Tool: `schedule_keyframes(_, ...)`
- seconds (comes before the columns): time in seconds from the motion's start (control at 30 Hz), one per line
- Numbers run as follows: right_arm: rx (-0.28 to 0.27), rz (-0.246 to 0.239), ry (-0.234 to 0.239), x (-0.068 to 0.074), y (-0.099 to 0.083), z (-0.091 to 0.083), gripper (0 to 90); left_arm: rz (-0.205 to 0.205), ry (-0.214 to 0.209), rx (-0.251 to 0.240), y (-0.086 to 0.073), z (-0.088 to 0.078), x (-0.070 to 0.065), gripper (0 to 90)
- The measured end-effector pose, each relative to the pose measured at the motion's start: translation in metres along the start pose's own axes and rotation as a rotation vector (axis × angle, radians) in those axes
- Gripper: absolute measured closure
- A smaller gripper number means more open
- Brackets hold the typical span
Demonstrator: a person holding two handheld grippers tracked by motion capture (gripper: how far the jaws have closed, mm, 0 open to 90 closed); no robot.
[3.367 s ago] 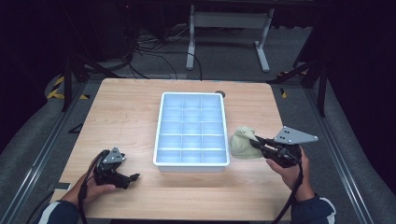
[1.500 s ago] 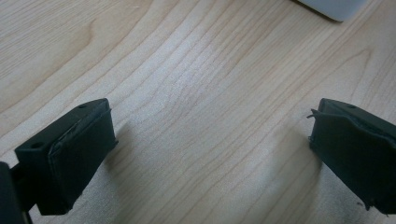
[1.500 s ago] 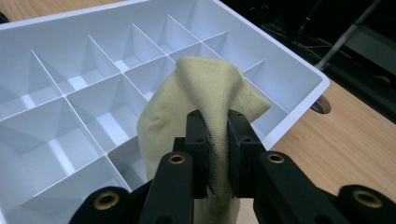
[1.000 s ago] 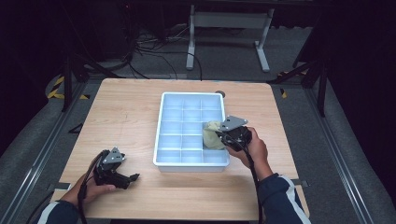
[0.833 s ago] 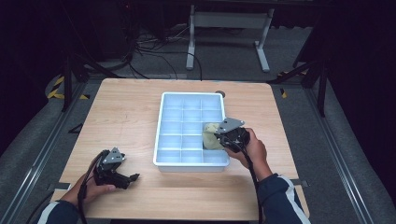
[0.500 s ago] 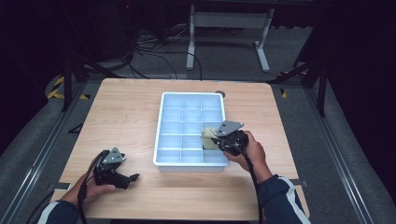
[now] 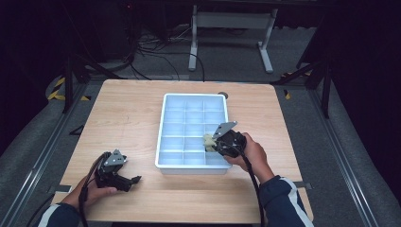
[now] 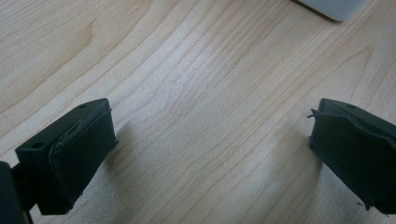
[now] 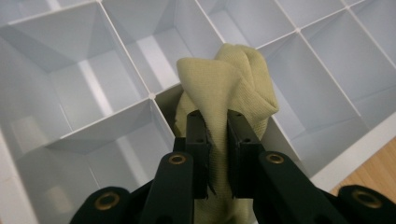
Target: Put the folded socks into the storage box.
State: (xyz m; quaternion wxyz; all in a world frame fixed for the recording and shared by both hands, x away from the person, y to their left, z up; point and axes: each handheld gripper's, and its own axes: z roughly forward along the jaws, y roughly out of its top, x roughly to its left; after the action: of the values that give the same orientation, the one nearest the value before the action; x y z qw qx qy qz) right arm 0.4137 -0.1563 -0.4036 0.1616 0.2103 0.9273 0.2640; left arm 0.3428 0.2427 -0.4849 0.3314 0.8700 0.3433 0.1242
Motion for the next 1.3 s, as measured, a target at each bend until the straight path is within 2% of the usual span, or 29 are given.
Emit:
schedule_keyframes(0.13, 0.042, 0.001, 0.025, -0.003, 0.003, 0.004, 81.0, 0.000, 0.000, 0.000, 0.000, 0.000, 0.000, 0.4)
schedule_keyframes(0.17, 0.066, 0.010, 0.051, -0.006, 0.005, 0.006, 81.0, 0.000, 0.000, 0.000, 0.000, 0.000, 0.000, 0.4)
schedule_keyframes(0.23, 0.077, 0.011, 0.055, -0.007, 0.007, 0.007, 81.0, 0.000, 0.000, 0.000, 0.000, 0.000, 0.000, 0.4)
schedule_keyframes(0.33, 0.125, 0.003, 0.072, -0.010, 0.012, 0.011, 81.0, 0.000, 0.000, 0.000, 0.000, 0.000, 0.000, 0.4)
schedule_keyframes(0.5, 0.202, -0.019, 0.067, -0.012, 0.020, 0.020, 81.1, 0.000, 0.000, 0.000, 0.000, 0.000, 0.000, 0.4)
schedule_keyframes(0.6, 0.217, -0.026, 0.067, -0.012, 0.021, 0.024, 81.0, 0.000, 0.000, 0.000, 0.000, 0.000, 0.000, 0.4)
schedule_keyframes(0.73, 0.244, -0.012, 0.085, -0.014, 0.023, 0.029, 81.0, 0.000, 0.000, 0.000, 0.000, 0.000, 0.000, 0.4)
schedule_keyframes(0.97, 0.331, -0.033, 0.095, -0.012, 0.029, 0.040, 80.8, 0.000, 0.000, 0.000, 0.000, 0.000, 0.000, 0.4)
schedule_keyframes(1.07, 0.344, -0.051, 0.089, -0.012, 0.031, 0.041, 80.7, 0.000, 0.000, 0.000, 0.000, 0.000, 0.000, 0.4)
schedule_keyframes(1.23, 0.349, -0.036, 0.093, -0.013, 0.030, 0.043, 80.4, 0.000, 0.000, 0.000, 0.000, 0.000, 0.000, 0.4)
schedule_keyframes(1.3, 0.351, -0.044, 0.090, -0.013, 0.030, 0.043, 80.2, 0.000, 0.000, 0.000, 0.000, 0.000, 0.000, 0.4)
